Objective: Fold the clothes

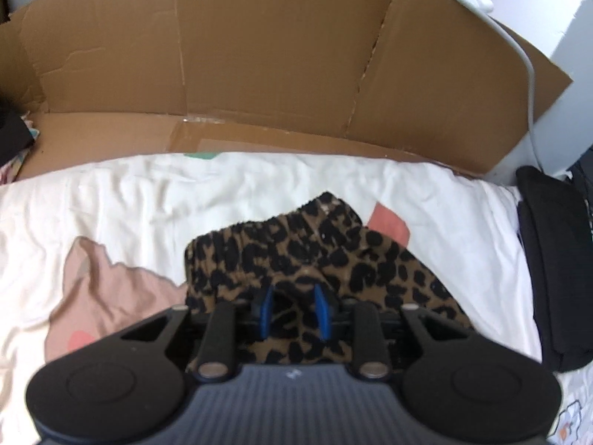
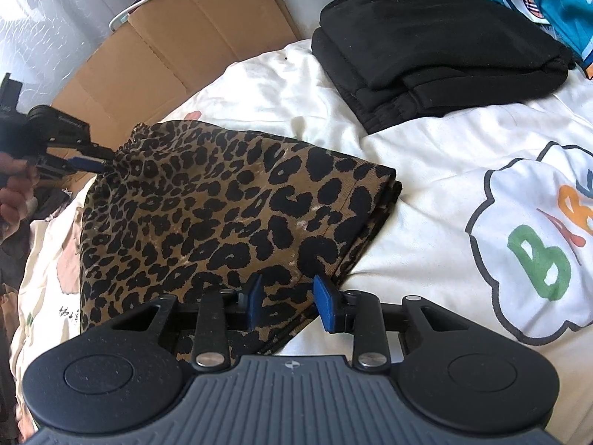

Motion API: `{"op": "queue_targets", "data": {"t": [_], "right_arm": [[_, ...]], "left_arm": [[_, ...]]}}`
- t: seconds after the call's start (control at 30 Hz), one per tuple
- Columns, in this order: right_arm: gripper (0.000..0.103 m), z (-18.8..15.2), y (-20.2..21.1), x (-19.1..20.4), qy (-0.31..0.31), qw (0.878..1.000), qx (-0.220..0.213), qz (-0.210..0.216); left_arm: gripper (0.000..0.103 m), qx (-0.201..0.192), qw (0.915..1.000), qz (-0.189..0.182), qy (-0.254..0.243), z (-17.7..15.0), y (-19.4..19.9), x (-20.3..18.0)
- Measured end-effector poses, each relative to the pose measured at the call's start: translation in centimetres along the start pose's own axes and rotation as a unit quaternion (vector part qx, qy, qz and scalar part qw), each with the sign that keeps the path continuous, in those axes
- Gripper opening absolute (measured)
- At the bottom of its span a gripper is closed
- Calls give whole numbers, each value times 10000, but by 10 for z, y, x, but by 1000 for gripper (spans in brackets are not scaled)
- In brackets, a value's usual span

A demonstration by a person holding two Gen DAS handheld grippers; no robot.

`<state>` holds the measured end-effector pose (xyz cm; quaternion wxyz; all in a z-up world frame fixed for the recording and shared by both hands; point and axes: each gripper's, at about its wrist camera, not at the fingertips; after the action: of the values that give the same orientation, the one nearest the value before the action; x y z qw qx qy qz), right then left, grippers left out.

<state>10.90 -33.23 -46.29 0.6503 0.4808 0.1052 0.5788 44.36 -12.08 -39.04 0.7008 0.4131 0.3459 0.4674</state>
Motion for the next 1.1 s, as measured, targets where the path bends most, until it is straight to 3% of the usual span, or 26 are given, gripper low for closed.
{"op": "queue_targets", "data": {"t": [0.13,0.3,0.43,0.57,0.8,0.93,1.1], "right_arm": [[37,0,-1,0,29,10000,16,9],[37,0,-2,0,94,9999,41,30],[37,0,-3,0,64,10000,38,34],[37,-1,-3,-1,91,9999,40,43],[37,-1,-4,-2,16,10000,18,71],[37,-1,-4,-4,-10,9999,19,99],[37,-1,-4,-4,13,9999,34,130]], "left_arm": [[25,245,9997,5,-27,-1,-22,-9],[27,263,9995,102,-169,-5,-41,-20],[30,323,9983,147,-457,-2,-37,-29],[23,360,9984,115,-428,2,-37,-23],[22,0,9976,69,-683,12,-9,-26],[41,-319,9944,220,-982,27,2,-33],[44,-245,9911,321,-1268,35,-16,-45]]}}
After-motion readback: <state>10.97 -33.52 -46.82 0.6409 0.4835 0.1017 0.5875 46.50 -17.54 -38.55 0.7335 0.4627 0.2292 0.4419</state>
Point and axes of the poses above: each gripper's, at about its wrist camera, not at the fingertips, and y roughly against the way its jaws point, x to its left, z to its top, and after that the axes turned 1 degree about z, right-handed
